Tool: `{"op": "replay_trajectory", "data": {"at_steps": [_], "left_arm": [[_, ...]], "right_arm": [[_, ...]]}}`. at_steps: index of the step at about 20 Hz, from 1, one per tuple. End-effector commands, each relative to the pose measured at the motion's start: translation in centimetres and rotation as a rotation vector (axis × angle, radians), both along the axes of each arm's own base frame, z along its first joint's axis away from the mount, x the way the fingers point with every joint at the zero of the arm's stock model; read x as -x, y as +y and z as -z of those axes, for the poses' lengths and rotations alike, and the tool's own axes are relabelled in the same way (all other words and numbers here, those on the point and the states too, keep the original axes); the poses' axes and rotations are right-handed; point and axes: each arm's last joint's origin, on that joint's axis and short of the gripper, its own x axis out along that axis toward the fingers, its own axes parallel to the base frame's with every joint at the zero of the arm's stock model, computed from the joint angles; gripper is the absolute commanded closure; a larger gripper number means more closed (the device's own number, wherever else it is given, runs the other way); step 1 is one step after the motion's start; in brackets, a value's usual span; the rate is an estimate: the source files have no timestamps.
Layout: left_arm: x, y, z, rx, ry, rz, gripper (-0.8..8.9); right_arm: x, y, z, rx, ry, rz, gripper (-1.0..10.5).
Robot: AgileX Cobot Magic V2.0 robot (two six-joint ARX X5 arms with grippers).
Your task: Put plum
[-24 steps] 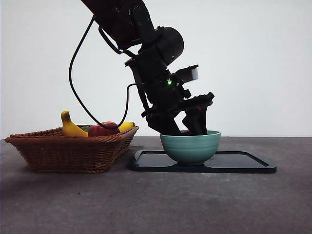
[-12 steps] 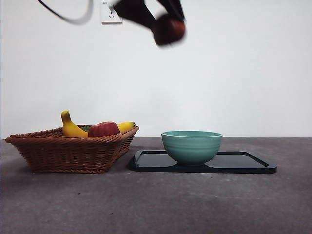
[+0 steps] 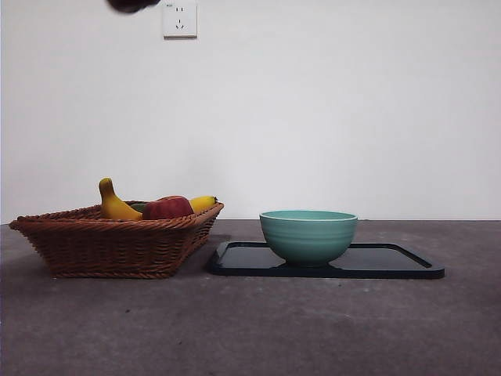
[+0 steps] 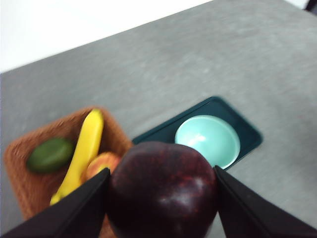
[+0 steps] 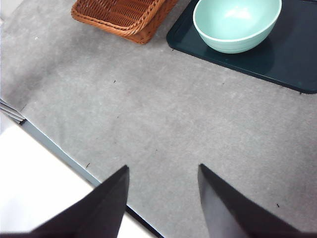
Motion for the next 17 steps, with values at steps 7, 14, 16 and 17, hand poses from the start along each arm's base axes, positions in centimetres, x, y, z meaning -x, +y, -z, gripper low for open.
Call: {"op": "replay_trajectory", "data": {"at_steps": [7, 14, 16, 17], "left_arm": [[-2.7, 1.3, 10.1, -0.021, 0.054, -0.088, 5.38], [-7.3, 0.7, 16.0, -0.075, 0.140, -0.102, 5.38], [-8.4, 0.4, 17.6, -0.090, 0.171, -0.100, 5.38], [-8.8, 0.3, 18.4, -0.095, 0.186, -0.100, 5.38]], "right_arm": [[0.0, 0.1, -0.2, -0.003, -0.015, -0.007, 7.2], [0.0, 0.1, -0.2, -0.003, -0.014, -0.007, 7.2], [0.0, 0.1, -0.2, -0.003, -0.014, -0.006, 7.2], [0.0, 0.1, -0.2, -0.003, -0.014, -0.006, 7.2]]}}
